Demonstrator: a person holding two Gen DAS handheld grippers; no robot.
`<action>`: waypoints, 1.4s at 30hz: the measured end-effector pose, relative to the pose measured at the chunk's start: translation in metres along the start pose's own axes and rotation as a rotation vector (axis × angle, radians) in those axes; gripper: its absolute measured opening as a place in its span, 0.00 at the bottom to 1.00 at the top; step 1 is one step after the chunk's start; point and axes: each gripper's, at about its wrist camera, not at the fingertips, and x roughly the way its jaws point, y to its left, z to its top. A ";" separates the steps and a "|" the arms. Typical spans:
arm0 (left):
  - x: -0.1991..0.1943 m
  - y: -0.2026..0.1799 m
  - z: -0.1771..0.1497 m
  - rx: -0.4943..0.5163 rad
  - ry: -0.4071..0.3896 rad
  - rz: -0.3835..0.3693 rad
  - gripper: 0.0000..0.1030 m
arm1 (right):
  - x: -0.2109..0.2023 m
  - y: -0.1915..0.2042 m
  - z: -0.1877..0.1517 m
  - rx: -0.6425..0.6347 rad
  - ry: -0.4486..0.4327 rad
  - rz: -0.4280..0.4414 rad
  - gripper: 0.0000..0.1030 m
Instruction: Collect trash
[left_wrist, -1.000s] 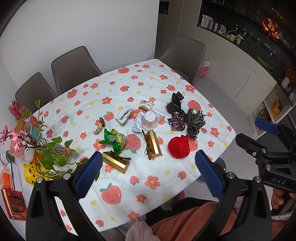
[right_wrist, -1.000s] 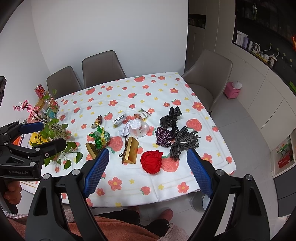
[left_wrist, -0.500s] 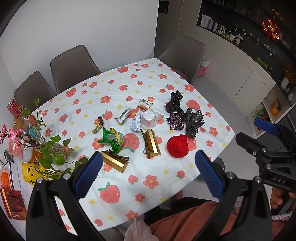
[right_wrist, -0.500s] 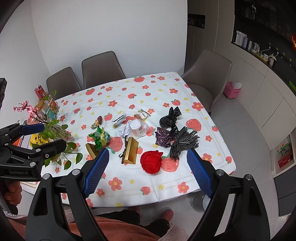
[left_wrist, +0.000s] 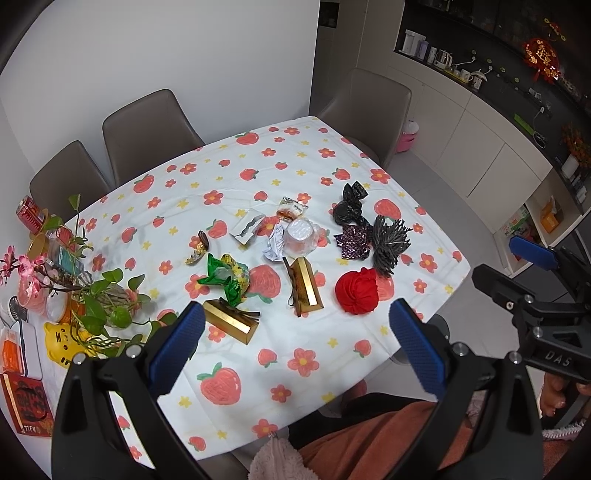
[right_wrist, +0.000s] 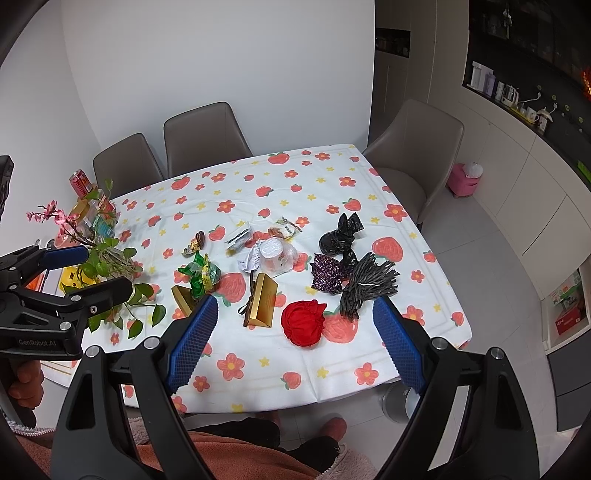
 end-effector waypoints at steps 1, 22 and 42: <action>0.000 0.000 0.000 0.000 0.000 -0.001 0.96 | 0.000 0.000 0.000 0.000 0.000 0.000 0.80; 0.000 0.006 0.001 -0.003 0.006 -0.007 0.96 | -0.001 -0.001 0.000 0.000 -0.001 0.001 0.80; 0.040 0.062 -0.016 -0.158 0.058 0.034 0.96 | 0.066 0.039 0.009 -0.106 0.033 0.046 0.80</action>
